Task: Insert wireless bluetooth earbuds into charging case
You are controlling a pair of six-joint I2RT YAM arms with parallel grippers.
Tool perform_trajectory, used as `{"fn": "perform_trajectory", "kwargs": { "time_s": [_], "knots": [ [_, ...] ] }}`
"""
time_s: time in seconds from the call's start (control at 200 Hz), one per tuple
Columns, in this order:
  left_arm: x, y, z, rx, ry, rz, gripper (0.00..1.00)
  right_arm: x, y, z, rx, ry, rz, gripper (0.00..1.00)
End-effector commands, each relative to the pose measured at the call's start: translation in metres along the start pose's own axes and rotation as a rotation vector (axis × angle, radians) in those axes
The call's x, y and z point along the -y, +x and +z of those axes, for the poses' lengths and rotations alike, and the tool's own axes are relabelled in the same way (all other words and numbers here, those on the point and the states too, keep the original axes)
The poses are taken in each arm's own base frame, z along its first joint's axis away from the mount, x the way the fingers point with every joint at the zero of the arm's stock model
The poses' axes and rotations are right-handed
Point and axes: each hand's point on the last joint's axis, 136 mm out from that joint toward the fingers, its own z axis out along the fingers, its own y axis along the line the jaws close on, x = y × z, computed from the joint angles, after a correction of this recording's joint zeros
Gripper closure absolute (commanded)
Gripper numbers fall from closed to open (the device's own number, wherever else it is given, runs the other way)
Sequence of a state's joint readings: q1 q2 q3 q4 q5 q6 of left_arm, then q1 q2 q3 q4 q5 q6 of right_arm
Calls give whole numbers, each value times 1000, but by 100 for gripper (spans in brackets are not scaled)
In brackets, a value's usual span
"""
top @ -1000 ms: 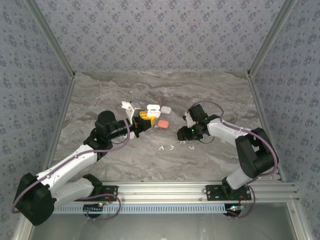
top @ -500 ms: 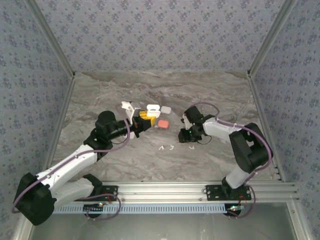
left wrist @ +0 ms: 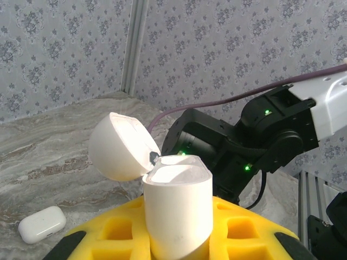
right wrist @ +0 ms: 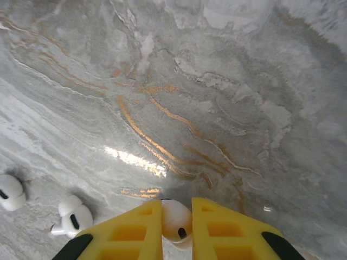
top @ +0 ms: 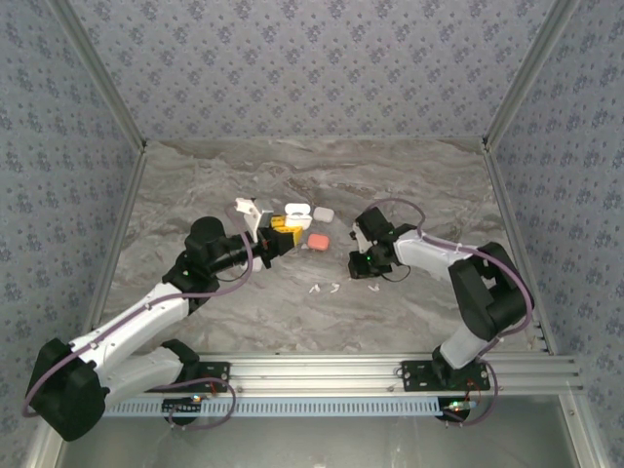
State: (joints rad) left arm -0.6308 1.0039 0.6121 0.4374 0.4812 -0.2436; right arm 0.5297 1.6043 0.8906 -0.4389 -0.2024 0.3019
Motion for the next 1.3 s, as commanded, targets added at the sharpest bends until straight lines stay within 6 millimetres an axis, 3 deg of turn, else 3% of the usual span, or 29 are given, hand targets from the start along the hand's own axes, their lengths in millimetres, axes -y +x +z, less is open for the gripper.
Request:
{"fn": "perform_trajectory", "kwargs": {
  "time_s": [0.0,0.295,0.49,0.65,0.914,1.294],
  "knots": [
    [7,-10,-3,38,15,23,100,-13,-29,-40,127,1,-65,82],
    [14,-10,5,38,66,17,100,-63,-82,-150,490,-80,-252,83],
    [26,-8,13,15,119,31,100,-101,-91,-217,720,-153,-390,82],
    [33,-6,18,4,159,36,100,-126,-87,-253,836,-210,-476,82],
    [39,-6,24,-7,201,35,100,-162,-77,-274,903,-267,-607,81],
    [41,-7,26,-10,212,35,100,-174,-79,-259,868,-269,-637,81]
  ]
}}
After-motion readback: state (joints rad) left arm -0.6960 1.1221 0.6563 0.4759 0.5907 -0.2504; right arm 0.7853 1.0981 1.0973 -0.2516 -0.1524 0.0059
